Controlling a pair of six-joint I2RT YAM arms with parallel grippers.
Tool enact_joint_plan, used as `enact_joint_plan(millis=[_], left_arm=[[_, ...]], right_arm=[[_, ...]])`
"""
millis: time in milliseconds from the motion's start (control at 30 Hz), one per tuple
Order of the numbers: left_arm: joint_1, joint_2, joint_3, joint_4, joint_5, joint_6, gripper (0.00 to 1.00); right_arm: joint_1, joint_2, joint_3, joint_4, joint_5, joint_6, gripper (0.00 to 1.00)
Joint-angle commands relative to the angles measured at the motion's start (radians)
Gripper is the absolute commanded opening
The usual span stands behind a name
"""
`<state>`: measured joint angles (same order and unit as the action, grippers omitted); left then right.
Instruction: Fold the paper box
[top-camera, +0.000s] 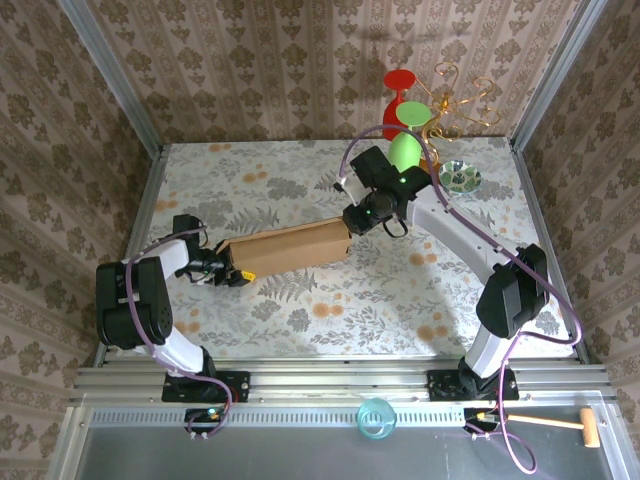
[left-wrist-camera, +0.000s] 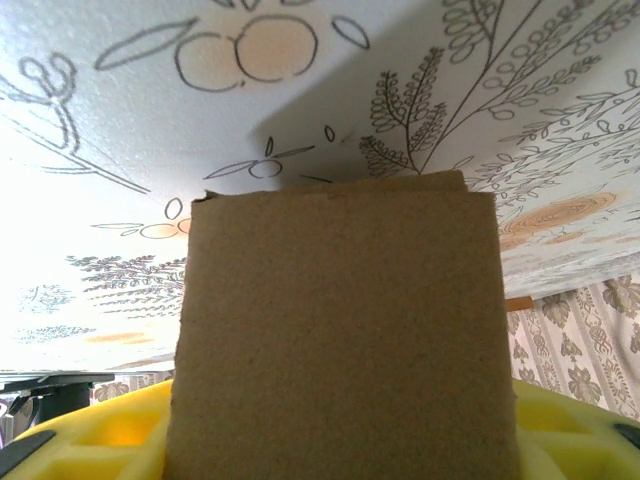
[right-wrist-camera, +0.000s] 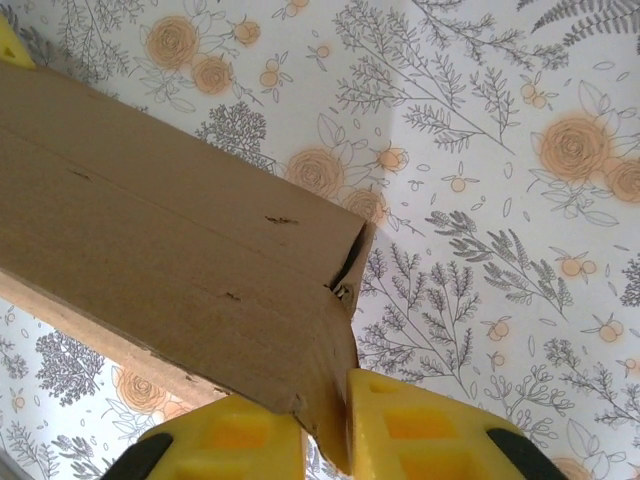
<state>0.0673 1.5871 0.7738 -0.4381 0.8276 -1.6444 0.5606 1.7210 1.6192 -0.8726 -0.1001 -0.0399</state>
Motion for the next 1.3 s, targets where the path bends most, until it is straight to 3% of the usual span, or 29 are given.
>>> enact_joint_plan(millis=[0, 167, 600, 767, 1067, 1267], left_arm=[[0.009, 0.024, 0.002, -0.034, -0.141, 0.015, 0.32], [0.008, 0.028, 0.010, -0.039, -0.145, 0.017, 0.32], [0.009, 0.027, 0.015, -0.044, -0.145, 0.021, 0.32], [0.009, 0.026, 0.005, -0.026, -0.139, 0.005, 0.32], [0.010, 0.031, -0.011, 0.019, -0.136, -0.043, 0.33], [0.011, 0.042, -0.019, 0.049, -0.131, -0.063, 0.33]], right_arm=[[0.004, -0.014, 0.039, -0.022, 0.057, 0.015, 0.21], [-0.004, -0.015, 0.055, -0.044, 0.033, 0.002, 0.22], [-0.010, -0.017, 0.036, -0.030, 0.013, 0.010, 0.00], [-0.007, -0.022, 0.040, -0.027, 0.032, 0.043, 0.00], [0.015, 0.022, 0.125, -0.110, 0.070, 0.277, 0.00], [0.041, 0.024, 0.121, -0.116, 0.085, 0.340, 0.00]])
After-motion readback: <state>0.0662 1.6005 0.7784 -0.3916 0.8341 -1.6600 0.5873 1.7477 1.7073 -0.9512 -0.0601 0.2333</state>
